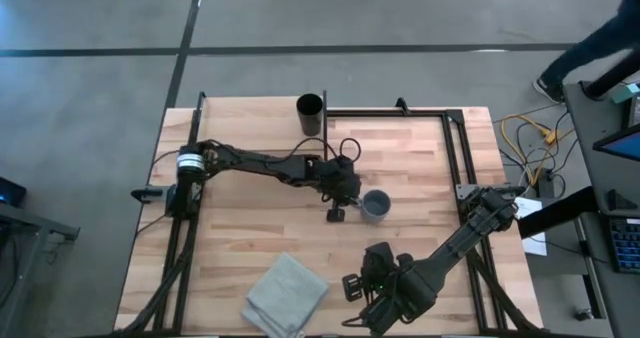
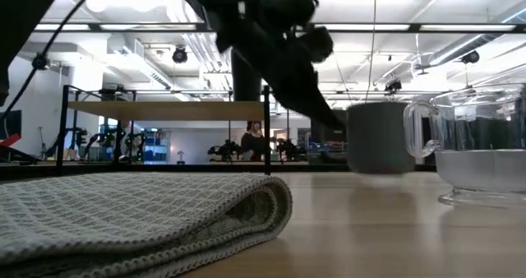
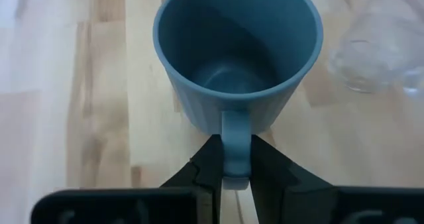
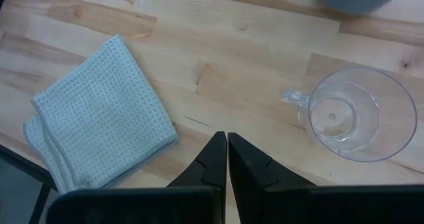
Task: Stack small to large cups/mugs on shelf
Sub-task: Put the blue mug on the shelf
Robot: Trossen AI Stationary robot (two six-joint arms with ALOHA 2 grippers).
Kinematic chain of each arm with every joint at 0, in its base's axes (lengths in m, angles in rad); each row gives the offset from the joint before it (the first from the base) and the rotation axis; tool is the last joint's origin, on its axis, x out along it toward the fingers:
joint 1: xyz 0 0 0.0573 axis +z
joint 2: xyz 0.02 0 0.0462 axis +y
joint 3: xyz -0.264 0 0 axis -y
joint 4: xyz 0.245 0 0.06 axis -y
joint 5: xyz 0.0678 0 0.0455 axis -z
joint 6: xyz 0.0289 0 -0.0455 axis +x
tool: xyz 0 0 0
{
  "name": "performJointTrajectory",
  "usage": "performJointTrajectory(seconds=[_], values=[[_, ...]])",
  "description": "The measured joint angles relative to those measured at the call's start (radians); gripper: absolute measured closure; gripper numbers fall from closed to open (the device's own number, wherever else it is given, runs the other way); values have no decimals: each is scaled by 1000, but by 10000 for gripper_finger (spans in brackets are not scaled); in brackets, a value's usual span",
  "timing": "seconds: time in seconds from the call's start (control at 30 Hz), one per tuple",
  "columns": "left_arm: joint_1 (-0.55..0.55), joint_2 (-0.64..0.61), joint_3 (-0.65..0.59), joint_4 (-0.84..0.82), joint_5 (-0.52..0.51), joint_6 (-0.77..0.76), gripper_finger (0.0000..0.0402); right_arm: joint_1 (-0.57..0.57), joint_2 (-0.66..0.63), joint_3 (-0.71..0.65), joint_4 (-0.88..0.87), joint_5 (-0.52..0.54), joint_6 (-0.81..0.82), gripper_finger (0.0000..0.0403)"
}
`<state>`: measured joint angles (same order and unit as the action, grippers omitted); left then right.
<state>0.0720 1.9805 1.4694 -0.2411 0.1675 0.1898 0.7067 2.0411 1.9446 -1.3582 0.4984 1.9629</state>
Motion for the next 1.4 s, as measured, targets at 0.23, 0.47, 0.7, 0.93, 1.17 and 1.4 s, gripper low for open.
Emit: performJointTrajectory(seconds=[0.23, 0.47, 0.7, 0.93, 1.17, 1.4], values=[[-42, -207, -4, -284, -76, 0, 370, 0, 0, 12, -21, 3, -8, 394], [-107, -437, -9, -573, -272, -72, 370, 0, 0, 14, -30, 56, -12, 394], [-96, -672, -64, -688, -357, -247, 370, -2, 0, 13, -29, 78, -61, 394], [-11, -905, -172, -732, -493, -315, 370, -3, 0, 13, -32, 95, -67, 394], [203, -1049, -318, -720, -491, -314, 370, -3, 0, 13, -32, 106, -76, 394], [402, -1059, -462, -511, -293, -262, 370, -8, 0, 12, -27, 106, -73, 394]])
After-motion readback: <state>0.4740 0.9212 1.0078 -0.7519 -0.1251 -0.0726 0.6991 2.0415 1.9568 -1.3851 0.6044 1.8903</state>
